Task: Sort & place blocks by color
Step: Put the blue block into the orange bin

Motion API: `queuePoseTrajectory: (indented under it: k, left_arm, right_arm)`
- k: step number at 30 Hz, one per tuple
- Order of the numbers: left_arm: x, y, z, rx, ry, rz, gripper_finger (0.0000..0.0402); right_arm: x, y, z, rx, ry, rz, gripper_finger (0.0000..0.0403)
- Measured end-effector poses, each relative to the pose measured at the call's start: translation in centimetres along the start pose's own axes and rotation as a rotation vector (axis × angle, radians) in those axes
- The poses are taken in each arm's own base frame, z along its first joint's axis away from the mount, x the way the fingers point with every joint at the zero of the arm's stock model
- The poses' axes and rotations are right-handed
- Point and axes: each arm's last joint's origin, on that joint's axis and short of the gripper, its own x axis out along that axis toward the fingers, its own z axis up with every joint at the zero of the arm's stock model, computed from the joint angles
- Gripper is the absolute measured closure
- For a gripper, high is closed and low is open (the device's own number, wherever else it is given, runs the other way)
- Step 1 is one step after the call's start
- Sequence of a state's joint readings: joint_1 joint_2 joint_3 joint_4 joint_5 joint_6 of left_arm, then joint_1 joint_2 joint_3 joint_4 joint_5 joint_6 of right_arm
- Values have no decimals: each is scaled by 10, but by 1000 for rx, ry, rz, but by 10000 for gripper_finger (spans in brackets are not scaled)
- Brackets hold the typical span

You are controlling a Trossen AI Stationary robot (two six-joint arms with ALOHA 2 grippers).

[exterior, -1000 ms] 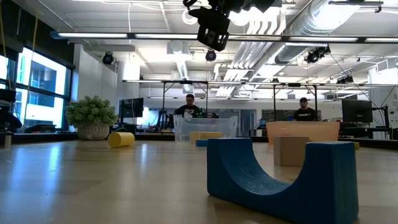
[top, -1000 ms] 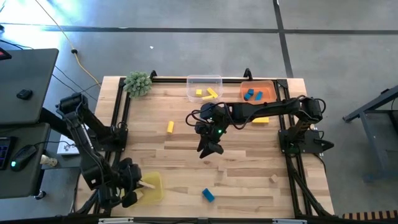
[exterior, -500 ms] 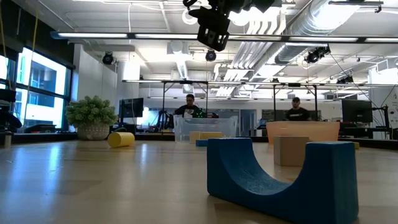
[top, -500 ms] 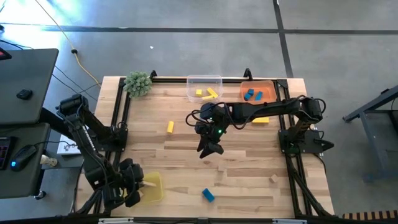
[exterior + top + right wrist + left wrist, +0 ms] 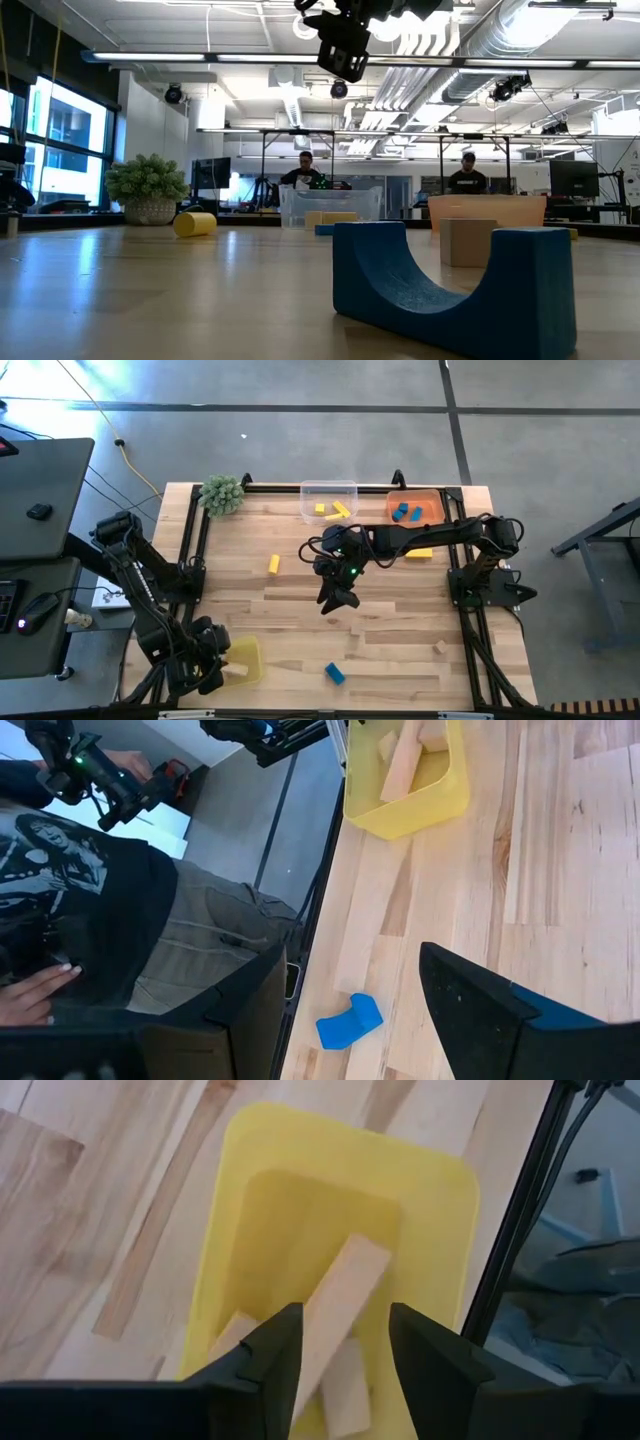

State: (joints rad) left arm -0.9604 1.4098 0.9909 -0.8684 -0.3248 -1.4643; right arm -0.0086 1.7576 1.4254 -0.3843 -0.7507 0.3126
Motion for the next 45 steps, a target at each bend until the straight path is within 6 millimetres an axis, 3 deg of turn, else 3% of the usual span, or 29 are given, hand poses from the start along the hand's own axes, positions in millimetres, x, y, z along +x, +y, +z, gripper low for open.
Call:
queuePoseTrajectory:
  k: [5, 11, 22, 29, 39, 45]
  left_arm:
    - [-8, 3, 6, 15, -81, -21, 259]
    - [-29, 17, 28, 56, -210, -41, 259]
    - [-66, 62, 79, 83, -457, 41, 259]
    - [-84, 92, 101, 111, -541, 109, 259]
    - [-95, 126, 125, 161, -606, 298, 259]
    - [-96, 142, 141, 165, -622, 417, 259]
  right_arm:
    - [0, -1, 0, 2, -7, -21, 187]
    - [-3, -5, 2, 6, -27, -68, 187]
    - [-21, -28, 9, -95, -113, -346, 187]
    - [-36, -44, 12, -161, -132, -498, 187]
    - [-57, -65, 13, -179, -137, -829, 184]
    - [-68, -74, 11, -185, -104, -890, 171]
